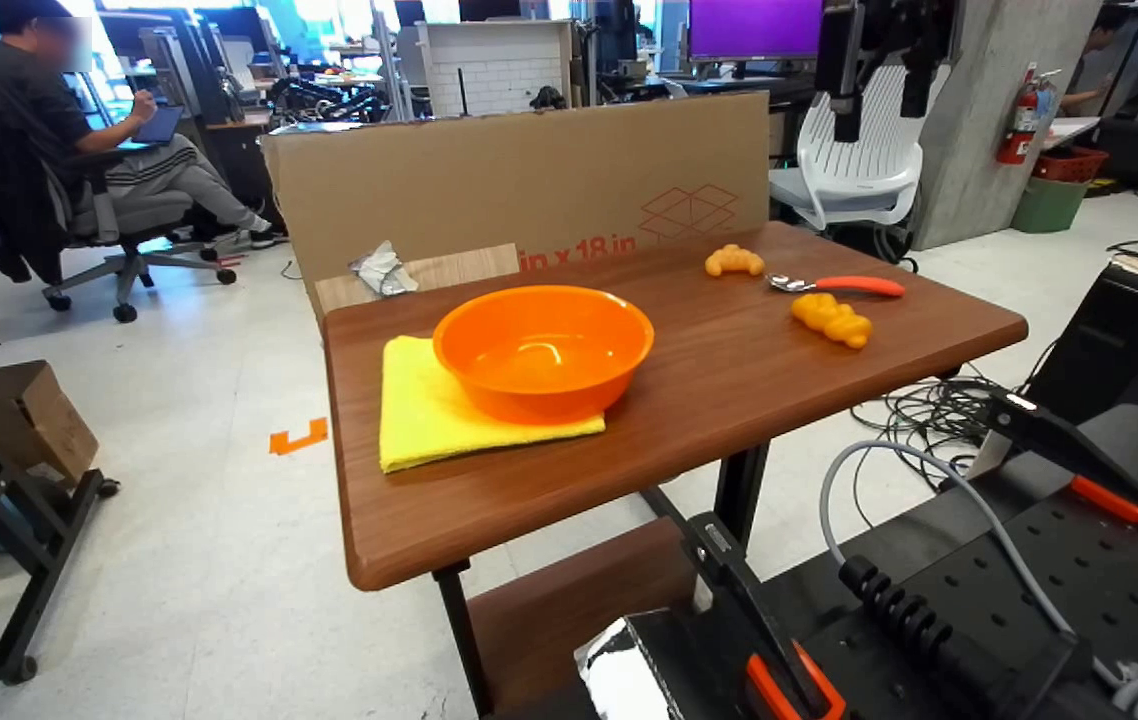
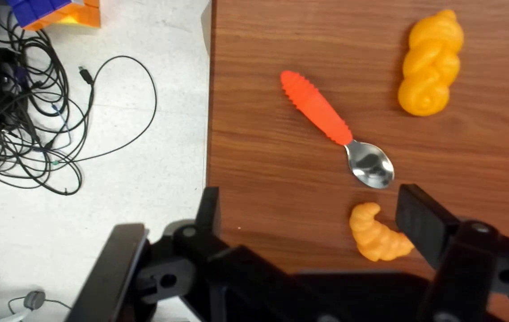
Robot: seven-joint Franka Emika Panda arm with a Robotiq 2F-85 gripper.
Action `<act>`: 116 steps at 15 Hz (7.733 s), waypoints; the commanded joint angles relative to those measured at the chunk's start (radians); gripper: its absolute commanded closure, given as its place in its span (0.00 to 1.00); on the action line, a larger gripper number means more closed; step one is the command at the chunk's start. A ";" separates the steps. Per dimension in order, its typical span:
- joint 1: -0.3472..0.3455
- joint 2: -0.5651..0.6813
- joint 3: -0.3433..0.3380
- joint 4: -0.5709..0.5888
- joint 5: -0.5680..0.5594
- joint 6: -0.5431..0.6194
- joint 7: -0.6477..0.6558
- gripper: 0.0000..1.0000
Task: Remove the plastic bread from the bowl then place the bowl on the yellow towel and move the spoon backwards.
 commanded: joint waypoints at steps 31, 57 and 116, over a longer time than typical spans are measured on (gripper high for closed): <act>-0.014 0.269 0.035 0.078 -0.302 -0.083 -0.633 0.00; 0.001 0.321 0.070 0.173 -0.296 -0.168 -0.598 0.94; 0.228 0.693 0.140 0.862 -0.248 -0.628 -0.401 0.43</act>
